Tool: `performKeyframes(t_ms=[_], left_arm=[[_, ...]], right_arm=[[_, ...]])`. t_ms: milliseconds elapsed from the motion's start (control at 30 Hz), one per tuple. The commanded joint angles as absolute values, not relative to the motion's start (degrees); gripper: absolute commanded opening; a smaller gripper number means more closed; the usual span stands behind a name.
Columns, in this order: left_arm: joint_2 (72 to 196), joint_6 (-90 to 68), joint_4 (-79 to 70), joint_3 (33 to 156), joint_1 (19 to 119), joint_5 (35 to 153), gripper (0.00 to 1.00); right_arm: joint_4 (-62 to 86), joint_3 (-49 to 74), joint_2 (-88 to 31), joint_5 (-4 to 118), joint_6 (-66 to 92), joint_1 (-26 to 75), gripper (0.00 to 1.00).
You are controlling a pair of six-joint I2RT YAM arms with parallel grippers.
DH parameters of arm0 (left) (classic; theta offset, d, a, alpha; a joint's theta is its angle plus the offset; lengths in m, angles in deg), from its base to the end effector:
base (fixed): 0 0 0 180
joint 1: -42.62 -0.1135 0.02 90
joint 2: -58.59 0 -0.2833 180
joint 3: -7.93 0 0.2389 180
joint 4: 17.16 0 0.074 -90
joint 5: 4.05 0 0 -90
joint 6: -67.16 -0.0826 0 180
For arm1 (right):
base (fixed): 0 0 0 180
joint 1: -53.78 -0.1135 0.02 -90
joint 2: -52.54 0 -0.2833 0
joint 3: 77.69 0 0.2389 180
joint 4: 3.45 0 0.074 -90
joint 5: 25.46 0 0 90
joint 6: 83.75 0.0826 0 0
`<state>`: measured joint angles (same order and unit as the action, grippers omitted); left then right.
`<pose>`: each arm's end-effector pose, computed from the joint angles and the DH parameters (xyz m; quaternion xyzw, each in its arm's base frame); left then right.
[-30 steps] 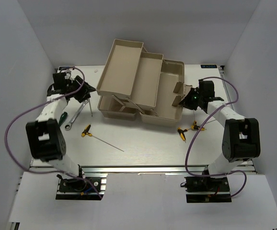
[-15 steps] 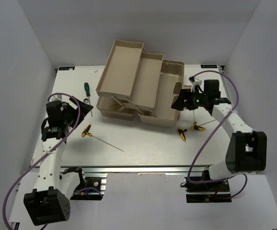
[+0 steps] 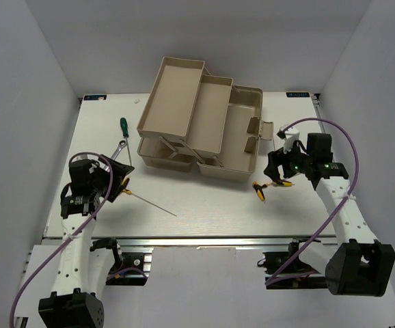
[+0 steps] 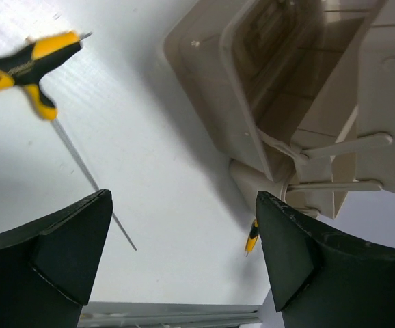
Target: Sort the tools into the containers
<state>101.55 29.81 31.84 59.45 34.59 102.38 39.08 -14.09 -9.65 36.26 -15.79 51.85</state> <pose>0.1672 0.0000 0.2427 -0.4022 0.8058 -0.2775 0.3345 0.2357 0.0471 0.2735 -0.2822 0.8426 0.1489 0.4339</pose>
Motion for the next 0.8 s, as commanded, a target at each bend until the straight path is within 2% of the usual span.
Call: performKeyframes(t_ms=[0,167,533,767], left_arm=[[99.90,34.46,38.86,58.87,34.62,99.67,0.94],[97.87,37.19,39.49,54.39,34.63,98.43,0.94],[99.02,38.16,37.20,51.04,34.62,98.52,0.93],[99.46,38.34,36.85,49.90,34.62,98.70,0.92]], right_arm=[[40.02,-16.20,-9.59,46.32,-11.34,54.91,0.82],[35.45,-18.14,-13.54,51.08,-5.10,55.45,0.74],[23.05,-16.30,-29.61,53.90,-3.41,56.59,0.70],[20.33,-15.77,-35.69,52.93,-2.45,56.68,0.60]])
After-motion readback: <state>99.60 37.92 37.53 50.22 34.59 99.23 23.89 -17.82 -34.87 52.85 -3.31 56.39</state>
